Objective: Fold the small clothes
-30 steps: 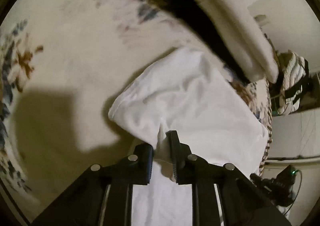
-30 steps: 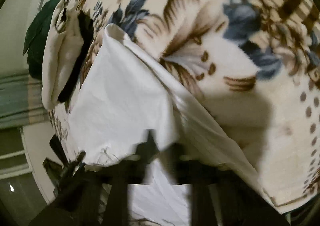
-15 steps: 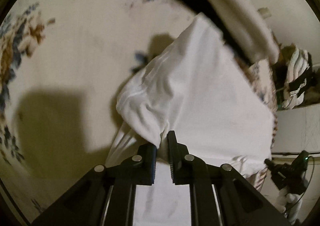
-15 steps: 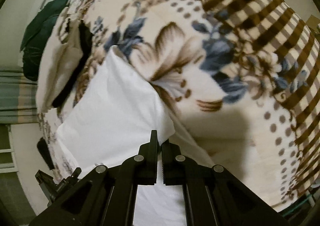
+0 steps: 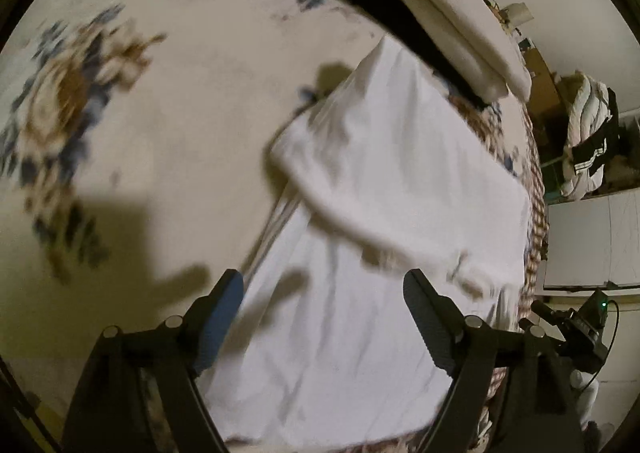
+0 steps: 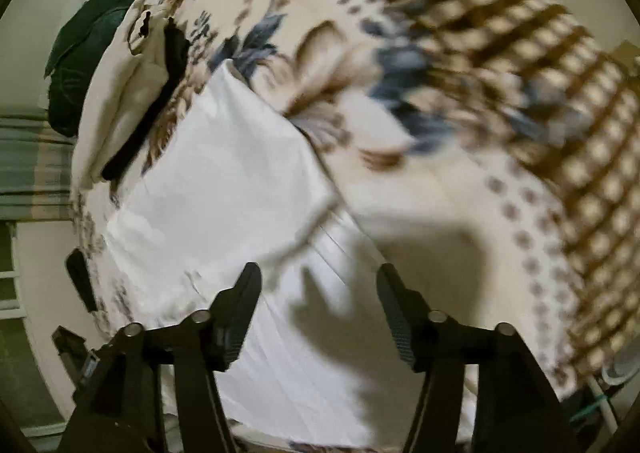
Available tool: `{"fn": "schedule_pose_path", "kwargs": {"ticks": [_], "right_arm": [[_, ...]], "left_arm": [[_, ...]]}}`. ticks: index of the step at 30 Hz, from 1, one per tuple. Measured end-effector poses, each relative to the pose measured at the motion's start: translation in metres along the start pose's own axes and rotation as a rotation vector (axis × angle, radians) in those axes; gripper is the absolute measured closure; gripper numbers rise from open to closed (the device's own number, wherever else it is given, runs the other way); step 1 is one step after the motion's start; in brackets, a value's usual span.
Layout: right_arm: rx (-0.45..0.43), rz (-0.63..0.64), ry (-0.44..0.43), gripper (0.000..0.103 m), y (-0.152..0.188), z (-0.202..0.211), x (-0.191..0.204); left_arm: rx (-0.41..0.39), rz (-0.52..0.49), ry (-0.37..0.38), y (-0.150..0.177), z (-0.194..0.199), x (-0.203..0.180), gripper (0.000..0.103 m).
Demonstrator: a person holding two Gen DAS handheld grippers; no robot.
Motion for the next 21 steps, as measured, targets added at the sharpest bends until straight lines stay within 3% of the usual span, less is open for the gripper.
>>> {"fn": "schedule_pose_path", "kwargs": {"ticks": [4, 10, 13, 15, 16, 17, 18, 19, 21], "right_arm": [[0.027, -0.044, 0.062, 0.037, 0.033, 0.005, -0.046], [0.089, -0.036, 0.124, 0.037, 0.074, -0.015, -0.111], [0.118, -0.05, 0.103, 0.037, 0.086, -0.027, -0.133], [0.128, -0.067, 0.038, 0.039, 0.094, -0.03, -0.142], [0.12, -0.067, 0.008, 0.049, 0.097, -0.03, -0.144], [0.115, -0.061, -0.011, 0.063, 0.099, -0.03, -0.145], [0.12, -0.058, -0.014, 0.094, 0.102, -0.031, -0.144], [0.122, -0.062, -0.026, 0.097, 0.104, -0.031, -0.142], [0.112, -0.064, -0.071, 0.098, 0.109, -0.024, -0.14]], "left_arm": [[0.061, 0.034, -0.047, 0.051, -0.002, 0.02, 0.022], [0.082, 0.115, -0.155, 0.11, -0.016, 0.06, 0.022], [0.106, 0.16, -0.155, 0.127, -0.035, 0.075, 0.022], [0.108, 0.156, -0.141, 0.13, -0.044, 0.073, 0.024], [0.097, 0.138, -0.141, 0.131, -0.045, 0.069, 0.027], [0.079, 0.111, -0.135, 0.132, -0.044, 0.064, 0.039], [0.07, 0.084, -0.142, 0.133, -0.042, 0.059, 0.081], [0.077, 0.055, -0.144, 0.135, -0.042, 0.053, 0.098], [0.047, 0.014, -0.134, 0.137, -0.034, 0.041, 0.098]]}}
Point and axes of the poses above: each gripper's, at about its wrist camera, not at the fingertips, and z roughly against the way its jaws point, x to its left, y to its underside, the point moved 3 cm from there along -z, roughly the way its jaws point, and after that the axes turned 11 degrees about -z, right-handed, at the moved point
